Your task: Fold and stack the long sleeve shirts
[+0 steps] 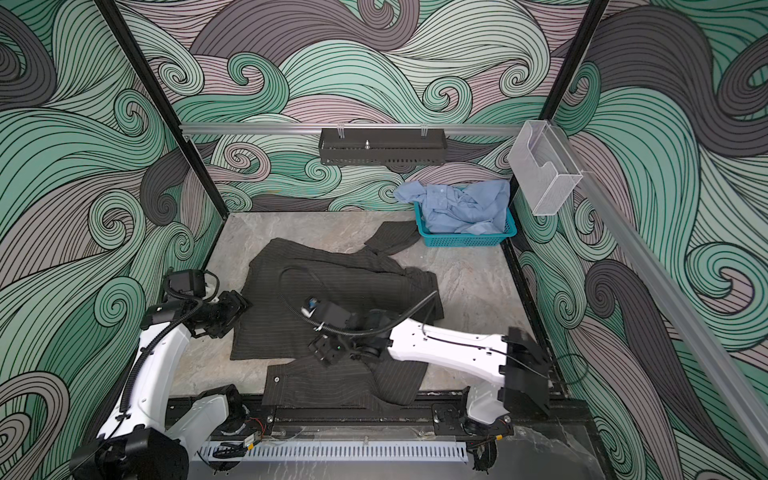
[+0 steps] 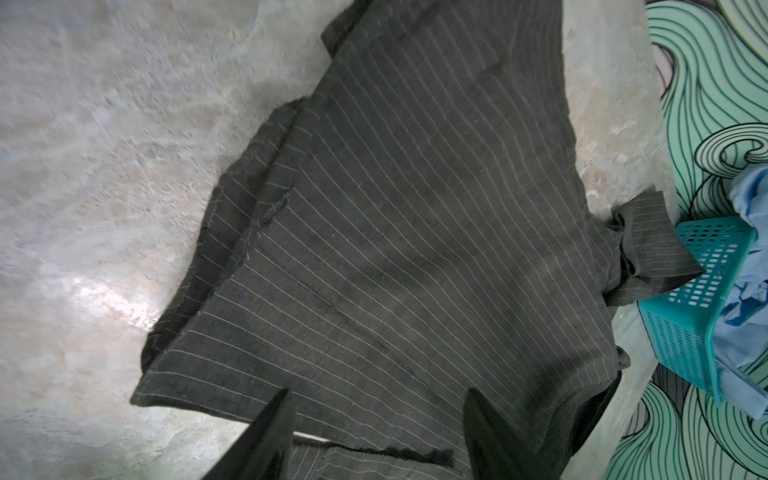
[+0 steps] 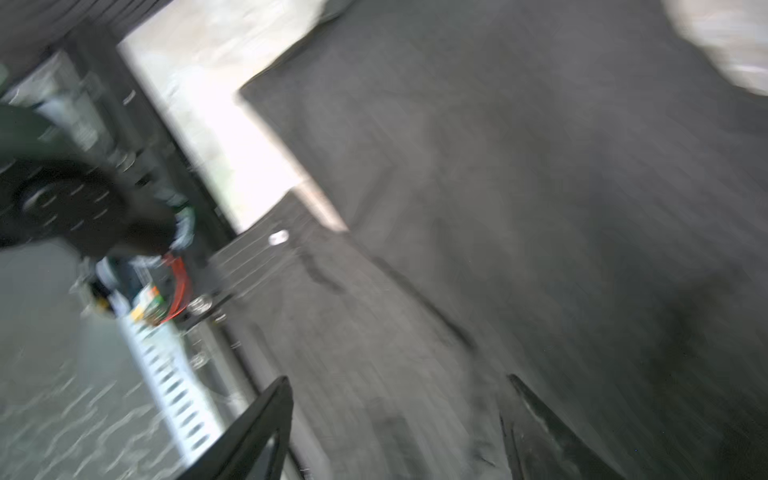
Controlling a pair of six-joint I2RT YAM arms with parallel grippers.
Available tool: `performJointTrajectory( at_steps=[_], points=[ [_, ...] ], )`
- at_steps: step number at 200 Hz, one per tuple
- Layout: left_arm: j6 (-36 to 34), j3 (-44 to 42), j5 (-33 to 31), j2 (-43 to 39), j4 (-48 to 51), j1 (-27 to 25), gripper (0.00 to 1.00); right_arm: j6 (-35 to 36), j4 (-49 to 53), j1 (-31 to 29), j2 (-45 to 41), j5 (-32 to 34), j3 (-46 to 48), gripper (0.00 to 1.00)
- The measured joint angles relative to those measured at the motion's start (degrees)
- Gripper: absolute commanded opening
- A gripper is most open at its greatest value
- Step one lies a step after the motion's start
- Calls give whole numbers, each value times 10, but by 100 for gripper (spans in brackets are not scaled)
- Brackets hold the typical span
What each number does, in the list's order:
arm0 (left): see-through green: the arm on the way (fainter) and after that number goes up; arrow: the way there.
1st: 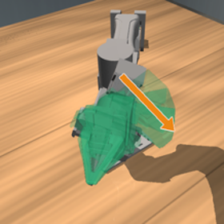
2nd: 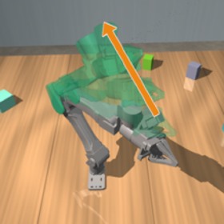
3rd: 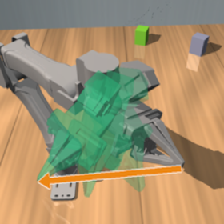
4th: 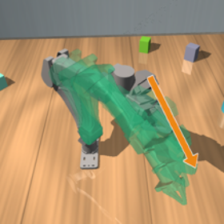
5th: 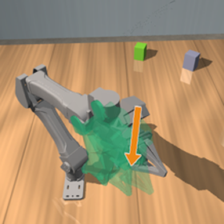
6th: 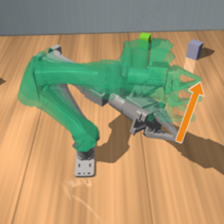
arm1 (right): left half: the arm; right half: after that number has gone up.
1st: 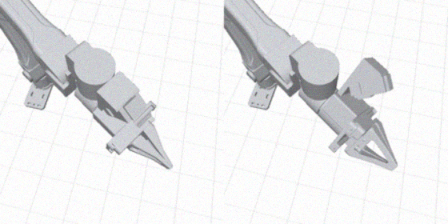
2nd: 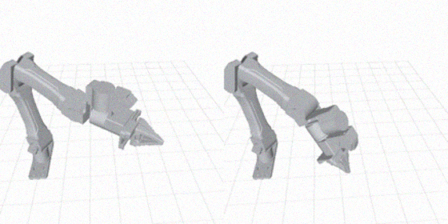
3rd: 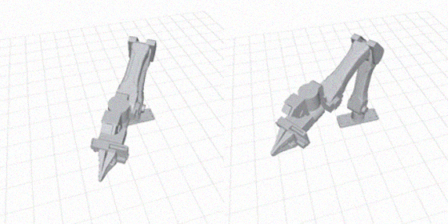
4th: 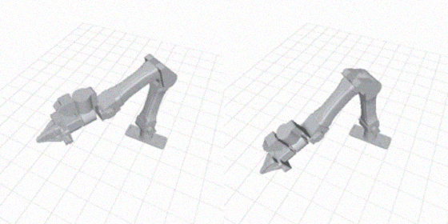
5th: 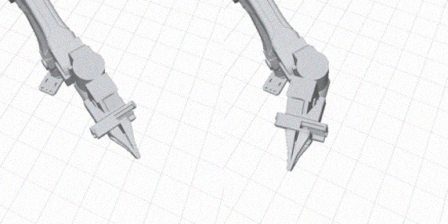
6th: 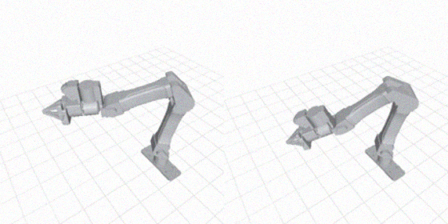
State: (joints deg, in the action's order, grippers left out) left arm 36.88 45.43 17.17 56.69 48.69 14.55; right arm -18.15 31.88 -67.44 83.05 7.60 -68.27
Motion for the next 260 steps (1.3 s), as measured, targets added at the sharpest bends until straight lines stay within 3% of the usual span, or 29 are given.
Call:
performJointTrajectory(
  at_steps=[34, 68, 100, 113, 150, 204, 236, 260],
  points=[
    [4, -29, 27, 99, -30, -7, 48, -64, -7, 160, -38, 25, 92, 70],
    [12, -59, 30, 153, -68, -20, 46, -142, 6, 243, -13, 31, 184, 67],
    [20, -79, -3, 198, -85, -20, 45, -196, 9, 267, 17, 31, 228, 67],
    [24, -82, -17, 224, -94, -20, 49, -215, 9, 277, 26, 31, 239, 67],
    [44, -50, -51, 259, -82, -15, 48, -271, 4, 312, 14, 23, 274, 67],
    [56, -89, -154, 196, -57, -13, 45, -305, 37, 327, -72, -3, 336, 64],
    [58, -78, -136, 153, -26, -23, 49, -303, 98, 328, -165, -20, 342, 65],
    [56, -14, -117, 120, -3, -28, 51, -287, 124, 340, -205, -14, 280, 69]
  ],
)
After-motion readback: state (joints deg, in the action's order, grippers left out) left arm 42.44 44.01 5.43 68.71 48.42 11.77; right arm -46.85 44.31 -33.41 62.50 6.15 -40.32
